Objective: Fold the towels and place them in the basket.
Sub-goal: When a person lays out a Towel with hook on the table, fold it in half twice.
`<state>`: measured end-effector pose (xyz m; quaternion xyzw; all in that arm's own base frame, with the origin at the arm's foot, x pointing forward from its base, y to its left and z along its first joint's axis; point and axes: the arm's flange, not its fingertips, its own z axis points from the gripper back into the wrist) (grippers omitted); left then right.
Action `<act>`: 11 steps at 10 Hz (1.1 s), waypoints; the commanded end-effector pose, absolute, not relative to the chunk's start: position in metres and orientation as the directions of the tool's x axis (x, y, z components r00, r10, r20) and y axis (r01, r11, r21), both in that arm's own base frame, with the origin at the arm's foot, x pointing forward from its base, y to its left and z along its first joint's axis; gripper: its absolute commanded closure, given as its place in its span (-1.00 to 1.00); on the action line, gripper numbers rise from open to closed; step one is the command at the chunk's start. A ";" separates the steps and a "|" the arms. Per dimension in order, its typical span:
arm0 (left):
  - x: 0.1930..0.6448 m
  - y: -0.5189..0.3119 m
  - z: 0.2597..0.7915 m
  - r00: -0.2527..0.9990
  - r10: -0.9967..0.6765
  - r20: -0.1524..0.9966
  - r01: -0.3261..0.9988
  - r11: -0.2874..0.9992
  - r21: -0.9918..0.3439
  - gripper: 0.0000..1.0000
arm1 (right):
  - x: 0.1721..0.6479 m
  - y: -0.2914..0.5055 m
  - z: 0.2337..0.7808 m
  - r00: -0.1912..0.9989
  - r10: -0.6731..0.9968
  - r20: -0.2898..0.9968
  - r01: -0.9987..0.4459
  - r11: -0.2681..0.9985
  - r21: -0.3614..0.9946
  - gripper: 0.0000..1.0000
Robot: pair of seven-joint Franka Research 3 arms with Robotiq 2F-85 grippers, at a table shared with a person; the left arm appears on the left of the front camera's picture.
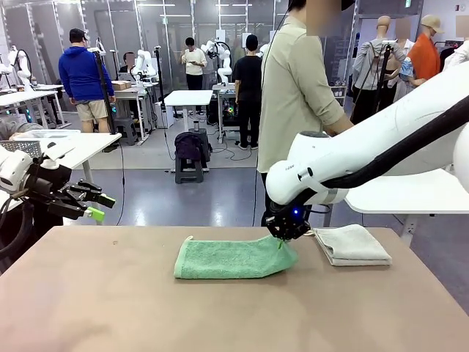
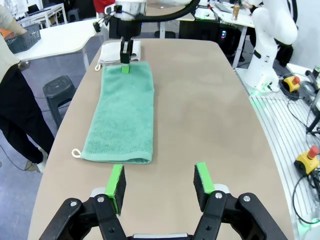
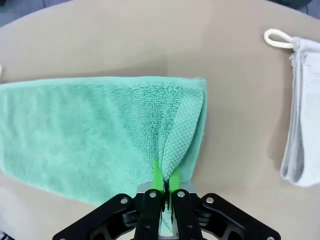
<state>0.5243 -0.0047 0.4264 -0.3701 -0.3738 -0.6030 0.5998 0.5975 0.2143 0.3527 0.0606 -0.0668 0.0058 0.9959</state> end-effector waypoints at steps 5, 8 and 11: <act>0.520 -0.005 0.427 -0.010 -0.464 0.886 1.000 0.005 0.014 -0.41 | 0.587 0.339 0.437 0.987 0.079 0.141 -0.061 0.990 -0.124 1.00; 0.520 -0.005 0.427 -0.010 -0.464 0.886 1.000 0.005 0.014 -0.41 | 0.605 0.415 0.430 0.996 -0.045 0.081 0.059 0.982 -0.178 1.00; 0.520 -0.005 0.427 -0.010 -0.464 0.886 1.000 0.005 0.014 -0.41 | 0.613 0.471 0.404 0.984 -0.172 0.056 0.179 0.972 -0.156 1.00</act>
